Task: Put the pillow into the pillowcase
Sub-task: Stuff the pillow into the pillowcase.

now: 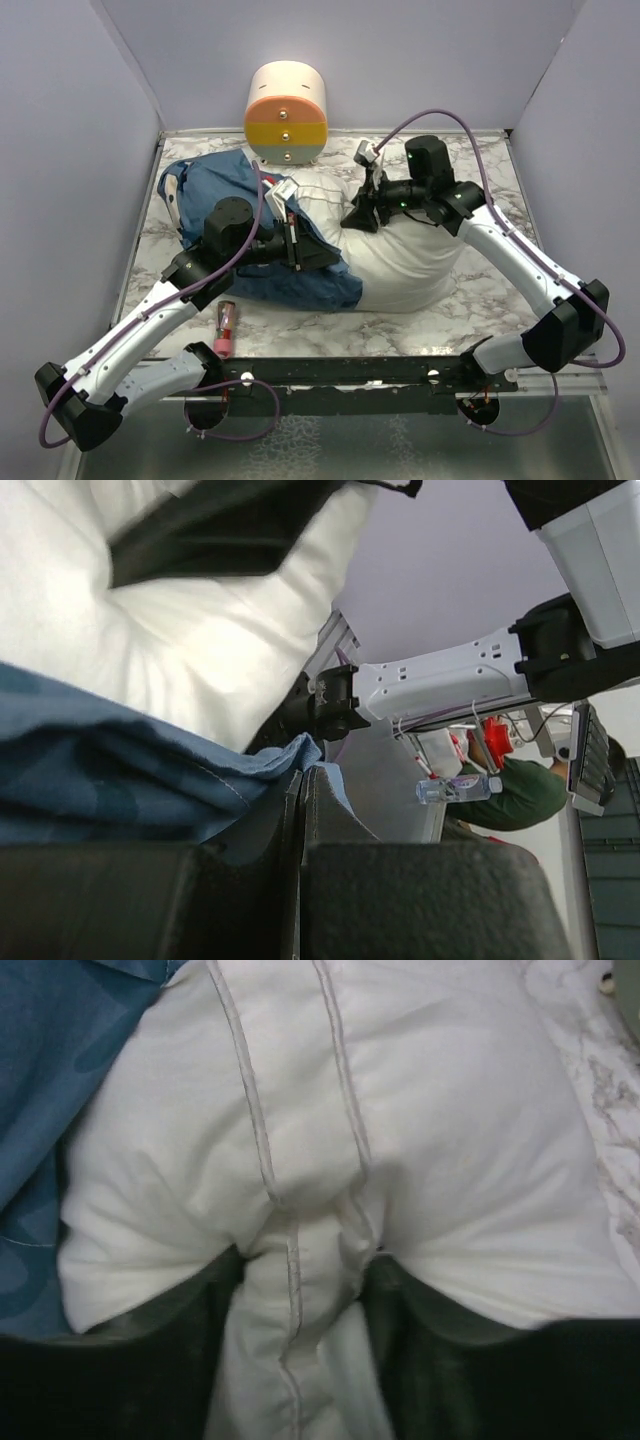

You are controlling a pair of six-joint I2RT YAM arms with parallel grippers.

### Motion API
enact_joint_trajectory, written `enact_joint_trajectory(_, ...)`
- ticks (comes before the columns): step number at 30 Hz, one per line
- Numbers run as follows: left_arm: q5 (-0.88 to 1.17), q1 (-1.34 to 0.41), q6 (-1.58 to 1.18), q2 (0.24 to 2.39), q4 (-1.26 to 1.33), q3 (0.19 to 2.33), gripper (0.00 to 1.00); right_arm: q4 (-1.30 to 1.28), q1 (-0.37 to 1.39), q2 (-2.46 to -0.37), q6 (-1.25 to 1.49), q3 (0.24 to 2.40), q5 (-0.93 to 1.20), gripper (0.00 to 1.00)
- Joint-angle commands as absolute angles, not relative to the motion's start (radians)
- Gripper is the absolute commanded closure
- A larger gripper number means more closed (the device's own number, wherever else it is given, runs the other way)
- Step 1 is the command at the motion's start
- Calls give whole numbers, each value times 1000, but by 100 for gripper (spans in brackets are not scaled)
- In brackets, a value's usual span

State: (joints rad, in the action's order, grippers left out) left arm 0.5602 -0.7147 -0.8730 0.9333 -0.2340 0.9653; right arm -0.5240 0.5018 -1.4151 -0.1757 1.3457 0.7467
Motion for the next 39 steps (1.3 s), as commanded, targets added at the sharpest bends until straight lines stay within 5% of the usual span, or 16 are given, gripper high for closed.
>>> enact_joint_trajectory(1,518,-720,-812,944,-201,1041,100,-553,584,-1466,-142,1370,711,80)
enact_joint_trajectory(5,399,-709,-722,1051,-111,1205,100,-386,584,-1448,-82,1452,589,99)
enact_joint_trajectory(15,546,-617,-682,1434,-19,1771,100,-227,574,-1563,-207,1889,314,99)
enact_joint_trajectory(21,568,-618,-751,1291,47,1495,100,-82,574,-1373,-329,1552,470,99)
enact_joint_trajectory(25,524,-619,-823,1111,-12,1172,64,-73,574,-1227,-325,1209,580,99)
enact_joint_trajectory(30,341,-617,-803,881,-335,1099,39,-75,582,-1047,-176,910,672,99)
enact_joint_trajectory(34,204,-617,-810,800,-548,1203,38,-125,588,-940,-116,821,664,99)
enact_joint_trajectory(39,97,-617,-775,972,-896,1494,43,-171,590,-935,-103,805,699,99)
